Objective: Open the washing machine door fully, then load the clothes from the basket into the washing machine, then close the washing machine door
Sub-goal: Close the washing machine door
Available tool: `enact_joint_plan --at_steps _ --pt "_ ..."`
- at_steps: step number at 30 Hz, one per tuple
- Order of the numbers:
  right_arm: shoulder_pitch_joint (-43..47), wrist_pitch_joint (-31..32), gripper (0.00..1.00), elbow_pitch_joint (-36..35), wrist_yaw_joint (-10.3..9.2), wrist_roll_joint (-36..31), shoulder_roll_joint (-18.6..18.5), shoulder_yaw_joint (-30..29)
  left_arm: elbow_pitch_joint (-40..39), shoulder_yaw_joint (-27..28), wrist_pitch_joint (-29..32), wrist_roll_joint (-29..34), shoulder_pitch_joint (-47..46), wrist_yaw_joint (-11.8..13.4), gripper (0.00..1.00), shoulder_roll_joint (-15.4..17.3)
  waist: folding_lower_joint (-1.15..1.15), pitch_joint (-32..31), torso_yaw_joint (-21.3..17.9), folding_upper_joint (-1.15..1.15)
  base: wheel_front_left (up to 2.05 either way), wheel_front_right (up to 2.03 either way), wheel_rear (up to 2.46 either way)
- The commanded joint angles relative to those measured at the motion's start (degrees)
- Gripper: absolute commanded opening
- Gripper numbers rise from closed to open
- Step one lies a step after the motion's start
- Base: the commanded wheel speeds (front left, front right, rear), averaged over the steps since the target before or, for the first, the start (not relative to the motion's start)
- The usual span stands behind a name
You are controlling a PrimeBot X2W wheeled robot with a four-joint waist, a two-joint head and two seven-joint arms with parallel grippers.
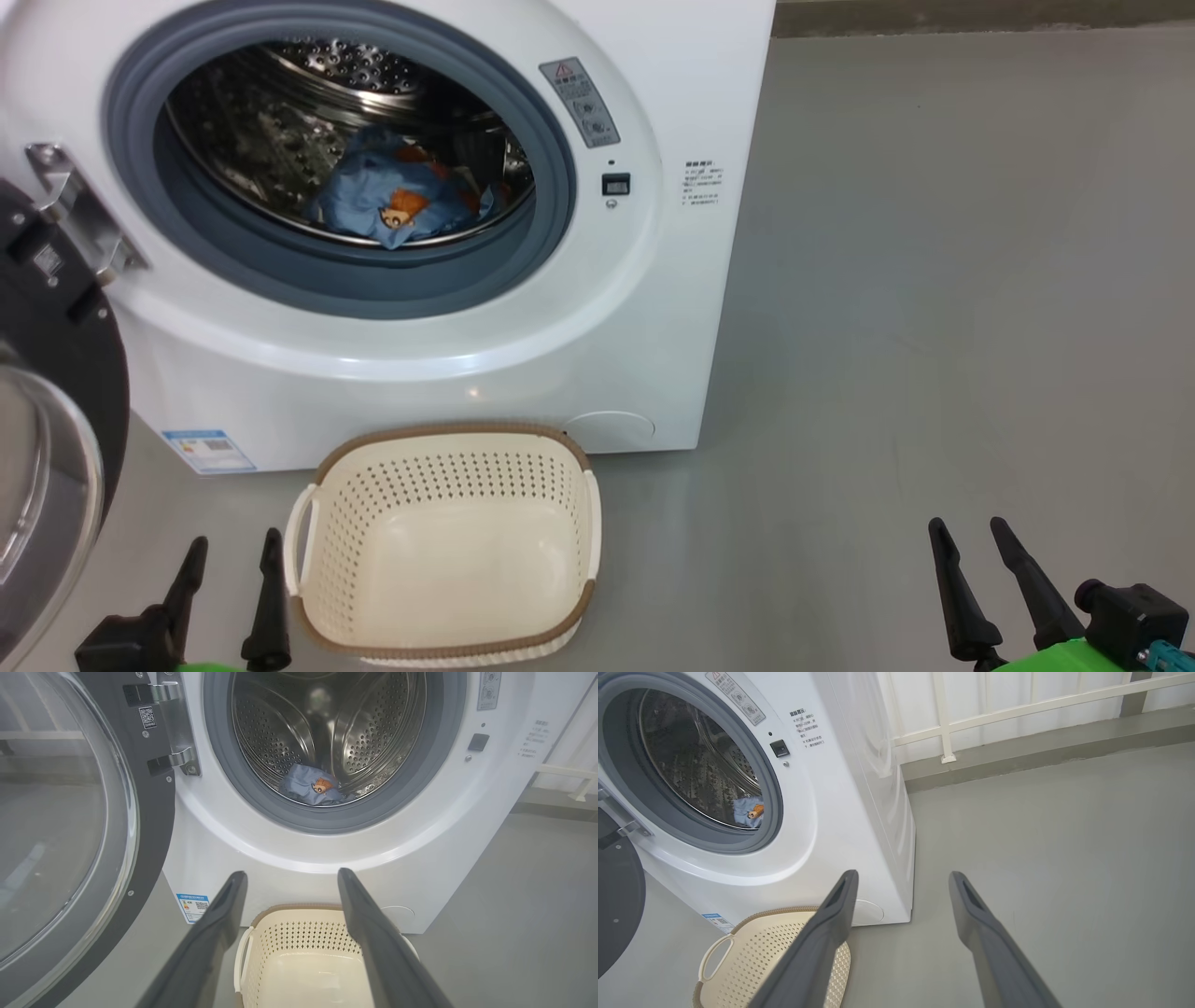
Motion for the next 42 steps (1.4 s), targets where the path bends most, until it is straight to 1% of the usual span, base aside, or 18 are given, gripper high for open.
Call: enact_joint_plan --at_steps 1,9,23,32,33,42 --pt "-0.17 -0.28 1.0 -1.31 0.09 0.33 -0.56 1.04 -1.37 1.79 -0.32 0.07 -1.01 -0.1 1.0 0.92 0.0 -0.02 0.07 0.0 -1.38 1.38 0.0" --pt "-0.05 -0.28 1.0 -1.43 0.09 0.34 -0.56 0.86 -1.61 1.35 -0.32 -0.55 -0.85 -0.1 1.0 1.47 0.0 -0.07 0.5 0.0 -0.84 0.84 0.0" --pt "0.07 -0.28 1.0 -1.38 0.09 0.32 -0.47 0.72 -1.23 0.91 -0.32 -0.98 -0.94 -0.1 1.0 1.66 0.0 -0.59 1.7 0.0 -0.02 0.02 0.0" --pt "0.63 -0.28 1.0 -1.53 0.09 0.24 -0.71 1.14 -1.77 2.19 -0.32 -0.96 -0.01 -0.1 1.0 0.62 0.0 -1.37 5.74 0.0 0.0 0.0 0.0" --pt "0.63 -0.28 1.0 -1.53 0.09 0.24 -0.71 1.14 -1.77 2.19 -0.32 -0.96 -0.01 -0.1 1.0 0.62 0.0 -1.37 5.74 0.0 0.0 0.0 0.0" --pt "0.48 -0.28 1.0 -1.14 0.09 0.42 -1.48 3.12 -2.45 3.95 -0.32 -0.7 2.74 -0.1 1.0 -0.41 0.0 -2.95 11.91 0.0 0.0 0.0 0.0"
